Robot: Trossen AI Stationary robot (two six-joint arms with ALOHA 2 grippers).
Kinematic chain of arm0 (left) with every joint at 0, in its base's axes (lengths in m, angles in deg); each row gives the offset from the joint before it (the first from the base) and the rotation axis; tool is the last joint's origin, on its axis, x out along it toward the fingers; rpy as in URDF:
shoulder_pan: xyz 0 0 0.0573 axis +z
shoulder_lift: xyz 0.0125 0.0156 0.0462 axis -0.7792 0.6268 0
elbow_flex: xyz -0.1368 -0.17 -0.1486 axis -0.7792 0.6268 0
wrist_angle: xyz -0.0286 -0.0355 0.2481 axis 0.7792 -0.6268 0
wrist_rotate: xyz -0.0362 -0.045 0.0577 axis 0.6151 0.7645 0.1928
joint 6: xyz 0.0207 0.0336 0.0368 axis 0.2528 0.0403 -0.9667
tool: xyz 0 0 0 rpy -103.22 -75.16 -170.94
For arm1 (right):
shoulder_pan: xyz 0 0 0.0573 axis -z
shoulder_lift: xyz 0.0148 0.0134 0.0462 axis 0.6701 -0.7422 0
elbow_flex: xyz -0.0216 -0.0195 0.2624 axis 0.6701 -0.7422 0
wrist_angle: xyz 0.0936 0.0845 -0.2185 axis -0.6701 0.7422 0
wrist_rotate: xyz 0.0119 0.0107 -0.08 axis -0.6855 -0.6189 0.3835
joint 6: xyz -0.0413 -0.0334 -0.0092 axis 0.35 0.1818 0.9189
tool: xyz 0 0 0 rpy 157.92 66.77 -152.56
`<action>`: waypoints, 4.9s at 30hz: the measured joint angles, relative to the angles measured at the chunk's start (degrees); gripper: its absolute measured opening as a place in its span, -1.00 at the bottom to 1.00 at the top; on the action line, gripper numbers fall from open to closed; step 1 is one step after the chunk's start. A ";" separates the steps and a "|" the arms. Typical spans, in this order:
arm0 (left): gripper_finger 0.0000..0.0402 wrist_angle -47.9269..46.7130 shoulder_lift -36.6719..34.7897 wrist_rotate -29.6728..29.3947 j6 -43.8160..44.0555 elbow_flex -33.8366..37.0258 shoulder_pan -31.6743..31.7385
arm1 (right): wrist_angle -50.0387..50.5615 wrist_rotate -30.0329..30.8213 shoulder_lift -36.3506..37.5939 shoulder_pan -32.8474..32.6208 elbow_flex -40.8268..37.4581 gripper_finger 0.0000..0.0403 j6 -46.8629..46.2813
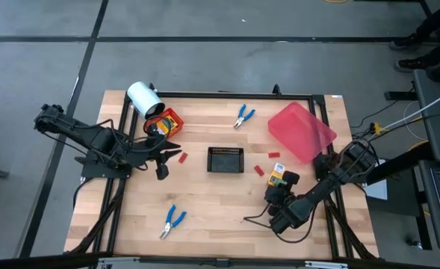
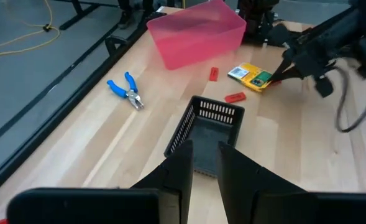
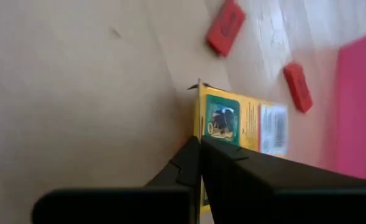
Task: Pick & Place School Supplies
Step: Put the crayon box into the red bin, then adjust the pink bin
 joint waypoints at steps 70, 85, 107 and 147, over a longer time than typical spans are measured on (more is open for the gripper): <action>-0.87 -26.83 10.25 7.75 6.77 -11.38 29.67 | -15.34 8.31 11.70 25.36 48.99 -0.01 67.02; -0.87 -15.91 8.45 25.30 -16.52 10.20 53.11 | -9.61 -1.20 11.77 25.16 48.99 0.00 57.48; -0.56 -14.28 9.94 22.98 -16.79 10.37 54.47 | -9.60 3.90 11.77 21.81 48.97 0.00 52.51; -0.36 22.78 2.82 49.49 7.47 15.48 22.59 | 17.27 0.51 11.99 12.01 48.94 -0.24 18.26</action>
